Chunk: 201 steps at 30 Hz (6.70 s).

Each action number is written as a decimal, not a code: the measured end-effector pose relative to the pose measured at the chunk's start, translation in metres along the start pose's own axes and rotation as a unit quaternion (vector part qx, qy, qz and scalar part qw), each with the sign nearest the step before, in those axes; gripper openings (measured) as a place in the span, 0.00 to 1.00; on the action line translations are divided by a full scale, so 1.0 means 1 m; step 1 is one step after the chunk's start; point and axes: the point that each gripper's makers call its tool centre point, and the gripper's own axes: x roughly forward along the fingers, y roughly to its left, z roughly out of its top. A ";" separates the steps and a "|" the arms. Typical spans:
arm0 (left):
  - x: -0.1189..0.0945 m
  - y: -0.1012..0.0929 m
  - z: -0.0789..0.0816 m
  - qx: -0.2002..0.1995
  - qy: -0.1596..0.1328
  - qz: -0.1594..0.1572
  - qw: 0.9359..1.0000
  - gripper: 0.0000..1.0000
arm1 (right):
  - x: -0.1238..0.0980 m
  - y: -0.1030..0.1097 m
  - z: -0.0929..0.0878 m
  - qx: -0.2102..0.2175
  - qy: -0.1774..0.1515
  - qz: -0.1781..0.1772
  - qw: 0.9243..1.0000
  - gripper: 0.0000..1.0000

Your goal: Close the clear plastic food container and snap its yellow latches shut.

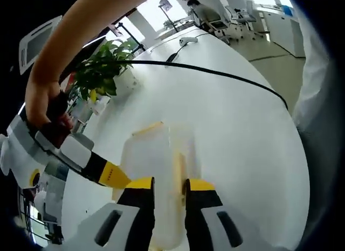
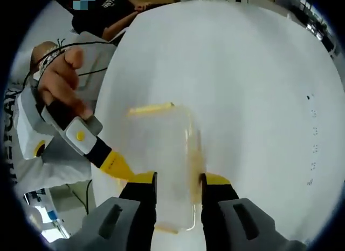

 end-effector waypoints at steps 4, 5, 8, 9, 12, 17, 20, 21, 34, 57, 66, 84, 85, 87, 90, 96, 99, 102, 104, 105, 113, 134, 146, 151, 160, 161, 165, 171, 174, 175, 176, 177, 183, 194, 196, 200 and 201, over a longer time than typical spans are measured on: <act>0.001 -0.002 0.002 0.014 -0.004 -0.003 1.000 0.14 | -0.001 0.000 -0.002 -0.007 -0.009 0.003 1.000 0.27; 0.001 -0.002 0.002 0.011 -0.006 -0.002 1.000 0.15 | -0.001 -0.001 -0.003 -0.007 -0.010 0.004 1.000 0.27; 0.000 -0.004 0.003 0.010 -0.014 0.001 1.000 0.15 | 0.001 0.000 -0.001 -0.027 -0.004 0.019 0.999 0.26; 0.000 -0.004 0.003 0.008 -0.013 0.001 1.000 0.15 | 0.002 -0.001 0.000 -0.027 -0.002 0.021 0.999 0.25; -0.001 -0.006 0.003 0.018 -0.012 0.003 1.000 0.15 | 0.003 -0.001 0.001 -0.030 0.005 0.024 0.999 0.25; -0.002 -0.008 0.004 0.029 -0.014 -0.001 0.999 0.15 | 0.004 0.003 -0.003 -0.022 -0.005 0.046 0.999 0.24; -0.002 -0.007 0.004 0.023 -0.013 0.001 1.000 0.15 | 0.004 0.005 -0.002 -0.024 -0.005 0.043 0.999 0.25; -0.002 -0.007 0.004 0.023 -0.013 0.001 1.000 0.15 | 0.004 0.005 -0.001 -0.024 -0.005 0.041 0.999 0.25; -0.002 -0.002 0.007 -0.007 -0.019 -0.016 1.000 0.20 | -0.006 0.002 0.007 -0.017 -0.047 -0.001 0.999 0.28; -0.025 0.044 -0.048 -0.111 0.049 -0.087 0.989 0.95 | -0.002 0.022 -0.068 -0.056 -0.074 -0.104 0.990 0.87; -0.009 0.040 -0.048 -0.080 0.075 -0.131 0.985 0.86 | 0.008 0.025 -0.067 -0.063 -0.074 -0.110 0.989 0.82; -0.028 0.031 -0.066 -0.053 0.103 -0.152 0.982 0.46 | 0.009 0.017 -0.043 -0.091 -0.067 -0.138 0.984 0.69; -0.030 0.032 -0.069 -0.053 0.105 -0.151 0.981 0.47 | 0.009 0.017 -0.042 -0.092 -0.068 -0.138 0.984 0.69; -0.035 0.033 -0.076 -0.054 0.109 -0.149 0.981 0.47 | 0.011 0.016 -0.032 -0.096 -0.071 -0.139 0.983 0.69; -0.043 0.035 -0.088 -0.059 0.117 -0.142 0.981 0.47 | 0.013 0.014 -0.017 -0.102 -0.078 -0.139 0.982 0.69; -0.060 0.041 -0.115 -0.073 0.139 -0.126 0.980 0.46 | 0.020 0.008 0.017 -0.117 -0.088 -0.154 0.977 0.70; -0.068 0.043 -0.126 -0.077 0.151 -0.119 0.978 0.46 | 0.023 0.006 0.034 -0.116 -0.103 -0.161 0.975 0.70; -0.075 0.044 -0.137 -0.067 0.162 -0.115 0.978 0.47 | 0.025 0.006 0.047 -0.107 -0.120 -0.163 0.974 0.70; -0.077 0.045 -0.142 -0.063 0.165 -0.111 0.978 0.47 | 0.026 0.006 0.052 -0.106 -0.123 -0.163 0.973 0.70; -0.078 0.045 -0.143 -0.063 0.166 -0.111 0.978 0.47 | 0.026 0.006 0.053 -0.106 -0.123 -0.163 0.973 0.70; -0.075 0.053 -0.149 -0.066 0.166 -0.103 0.979 0.47 | 0.025 -0.002 0.055 -0.114 -0.128 -0.166 0.971 0.70; -0.044 0.112 -0.175 -0.049 0.184 -0.037 0.981 0.48 | 0.004 -0.065 0.064 -0.129 -0.150 -0.235 0.952 0.65; -0.045 0.105 -0.171 -0.073 0.160 -0.051 0.983 0.57 | 0.003 -0.065 0.061 -0.123 -0.163 -0.242 0.949 0.64; -0.047 0.102 -0.154 -0.131 0.097 -0.048 0.985 0.80 | -0.011 -0.056 0.068 -0.081 -0.218 -0.238 0.943 0.70; -0.072 0.094 -0.129 -0.221 0.002 0.004 0.975 0.99 | -0.029 -0.026 0.078 -0.033 -0.342 -0.246 0.907 0.96; -0.077 0.092 -0.124 -0.238 -0.017 0.013 0.971 0.99 | -0.033 -0.025 0.078 -0.026 -0.356 -0.259 0.898 0.96; -0.096 0.095 -0.120 -0.292 -0.059 0.059 0.953 0.99 | -0.039 -0.020 0.076 0.037 -0.374 -0.286 0.881 0.99; -0.143 0.093 -0.118 -0.287 -0.101 0.116 0.946 0.97 | -0.063 0.007 0.084 0.089 -0.433 -0.310 0.842 0.98; -0.173 0.076 -0.117 -0.329 -0.143 0.114 0.927 0.95 | -0.074 0.023 0.079 0.106 -0.442 -0.335 0.826 0.94; -0.181 0.073 -0.120 -0.345 -0.150 0.116 0.919 0.94 | -0.077 0.028 0.078 0.113 -0.447 -0.339 0.820 0.93; -0.188 0.071 -0.125 -0.356 -0.152 0.121 0.914 0.93 | -0.078 0.032 0.077 0.119 -0.454 -0.342 0.814 0.92; -0.198 0.065 -0.132 -0.357 -0.148 0.123 0.914 0.93 | -0.081 0.040 0.076 0.123 -0.463 -0.345 0.807 0.92; -0.235 0.044 -0.151 -0.373 -0.152 0.170 0.900 0.92 | -0.077 0.069 0.060 0.178 -0.478 -0.376 0.773 0.88; -0.268 0.013 -0.188 -0.423 -0.158 0.199 0.870 0.93 | -0.070 0.128 0.043 0.248 -0.520 -0.426 0.698 0.84; -0.267 0.004 -0.189 -0.427 -0.156 0.188 0.871 0.97 | -0.060 0.136 0.039 0.269 -0.509 -0.423 0.700 0.84; -0.266 -0.007 -0.191 -0.407 -0.149 0.189 0.881 0.95 | -0.056 0.148 0.029 0.299 -0.506 -0.439 0.680 0.79; -0.265 -0.008 -0.191 -0.407 -0.146 0.189 0.882 0.95 | -0.054 0.152 0.029 0.304 -0.507 -0.437 0.678 0.79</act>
